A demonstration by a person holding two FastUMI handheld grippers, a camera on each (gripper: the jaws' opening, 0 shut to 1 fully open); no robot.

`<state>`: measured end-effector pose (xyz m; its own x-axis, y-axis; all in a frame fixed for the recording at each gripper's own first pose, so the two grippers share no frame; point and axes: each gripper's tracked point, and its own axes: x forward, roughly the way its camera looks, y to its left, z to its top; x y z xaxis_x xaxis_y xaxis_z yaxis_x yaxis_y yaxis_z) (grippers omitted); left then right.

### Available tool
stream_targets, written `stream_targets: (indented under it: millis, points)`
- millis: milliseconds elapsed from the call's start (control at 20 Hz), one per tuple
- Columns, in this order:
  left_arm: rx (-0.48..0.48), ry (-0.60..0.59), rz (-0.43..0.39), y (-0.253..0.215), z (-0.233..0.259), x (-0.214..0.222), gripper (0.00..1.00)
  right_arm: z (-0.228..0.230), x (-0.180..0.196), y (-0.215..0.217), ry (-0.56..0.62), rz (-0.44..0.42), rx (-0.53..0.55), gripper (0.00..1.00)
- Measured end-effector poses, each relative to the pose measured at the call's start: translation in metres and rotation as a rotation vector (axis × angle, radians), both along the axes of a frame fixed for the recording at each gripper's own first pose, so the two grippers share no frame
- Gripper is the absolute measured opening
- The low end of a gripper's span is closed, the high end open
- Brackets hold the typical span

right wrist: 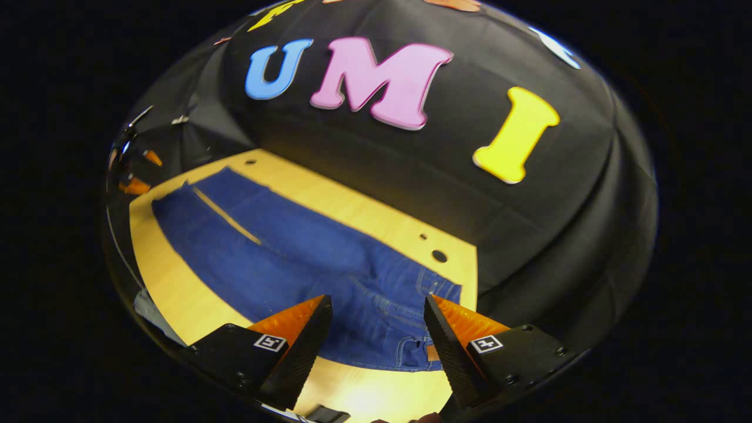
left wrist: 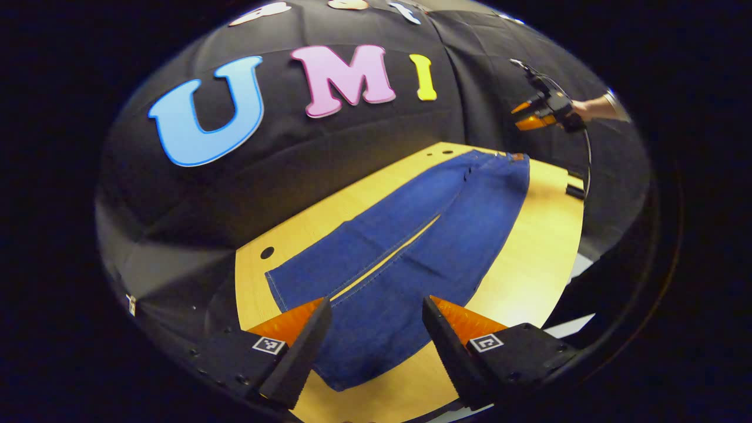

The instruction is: Grasp the waist and the cuffs of the jeans and fold them to make the two legs overlap; first hold the waist and fold one-third of the jeans toward the cuffs, then hold the cuffs and fold the remaining one-third in the same direction to finish folding.

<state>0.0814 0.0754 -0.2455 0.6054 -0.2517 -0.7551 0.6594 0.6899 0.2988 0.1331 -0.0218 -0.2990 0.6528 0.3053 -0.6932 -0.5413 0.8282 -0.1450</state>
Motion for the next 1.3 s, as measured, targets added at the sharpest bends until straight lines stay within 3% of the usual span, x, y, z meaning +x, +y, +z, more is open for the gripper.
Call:
stream_targets:
  millis: [200, 350, 400, 450, 650, 750, 900, 950, 1000, 1100, 1150, 1300]
  points:
    - [0.183, 0.309, -0.191, 0.027, -0.062, -0.026, 0.98, -0.101, -0.039, -0.020, 0.340, 0.283, -0.148, 0.97]
    - [0.285, 0.483, -0.266, 0.035, -0.085, -0.038, 0.98, -0.147, -0.054, -0.048, 0.497, 0.387, -0.268, 0.97]
    - [0.308, 0.520, -0.277, 0.036, -0.091, -0.040, 0.98, -0.159, -0.054, -0.055, 0.528, 0.400, -0.287, 0.93]
    - [0.329, 0.543, -0.286, 0.041, -0.094, -0.040, 0.98, -0.167, -0.054, -0.059, 0.560, 0.407, -0.293, 0.97]
    - [0.353, 0.636, -0.292, 0.041, -0.105, -0.050, 0.98, -0.182, -0.050, -0.061, 0.625, 0.400, -0.297, 0.96]
    - [0.352, 0.653, -0.256, 0.043, -0.107, -0.045, 0.96, -0.182, -0.049, -0.061, 0.650, 0.347, -0.307, 0.95]
    - [0.359, 0.670, -0.208, 0.047, -0.112, -0.035, 0.93, -0.183, -0.050, -0.059, 0.694, 0.284, -0.307, 0.81]
    - [0.376, 0.679, -0.188, 0.052, -0.111, -0.030, 0.79, -0.185, -0.042, -0.062, 0.683, 0.266, -0.317, 0.73]
    - [0.377, 0.670, -0.167, 0.055, -0.111, -0.023, 0.70, -0.182, -0.031, -0.067, 0.672, 0.209, -0.303, 0.53]
    - [0.332, 0.698, -0.114, 0.052, -0.109, -0.018, 0.27, -0.183, -0.029, -0.067, 0.733, 0.047, -0.194, 0.13]
    - [0.299, 0.716, -0.097, 0.051, -0.108, -0.016, 0.06, -0.183, -0.030, -0.067, 0.761, 0.003, -0.149, 0.13]
    - [0.193, 0.703, -0.027, 0.047, -0.095, -0.007, 0.06, -0.168, -0.019, -0.065, 0.759, -0.082, -0.057, 0.13]
